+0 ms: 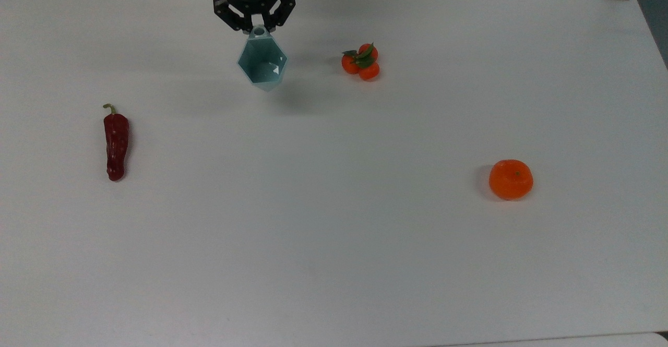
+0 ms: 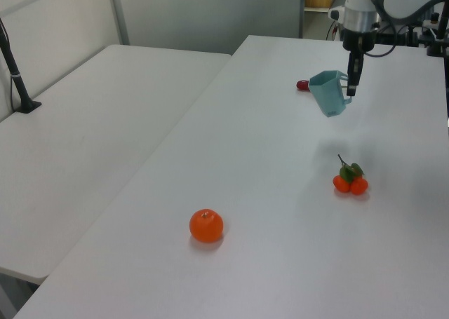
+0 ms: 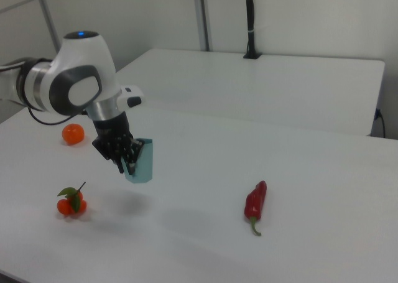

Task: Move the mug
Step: 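Lift the teal mug and carry it toward the tangerine cluster, then lower the mug onto the table beside the tangerines and open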

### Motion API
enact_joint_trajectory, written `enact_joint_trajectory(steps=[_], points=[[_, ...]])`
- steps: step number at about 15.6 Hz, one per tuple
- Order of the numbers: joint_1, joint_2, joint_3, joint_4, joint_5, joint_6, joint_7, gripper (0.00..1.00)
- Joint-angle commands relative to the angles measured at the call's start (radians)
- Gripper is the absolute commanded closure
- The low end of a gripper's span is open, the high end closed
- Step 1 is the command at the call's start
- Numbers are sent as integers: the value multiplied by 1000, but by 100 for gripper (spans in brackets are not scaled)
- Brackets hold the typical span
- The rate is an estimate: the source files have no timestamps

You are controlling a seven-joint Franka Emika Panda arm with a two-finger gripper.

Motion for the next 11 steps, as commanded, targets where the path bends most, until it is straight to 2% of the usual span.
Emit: enact_joint_trajectory(steps=[1, 4, 7, 11], points=[[-1, -34, -5, -135, 13, 152, -39, 100], [1, -22, -5, -184, 3, 178, -39, 100], [1, -18, -6, -247, -15, 267, -39, 100], [-2, -13, -5, -278, -17, 324, -39, 100]])
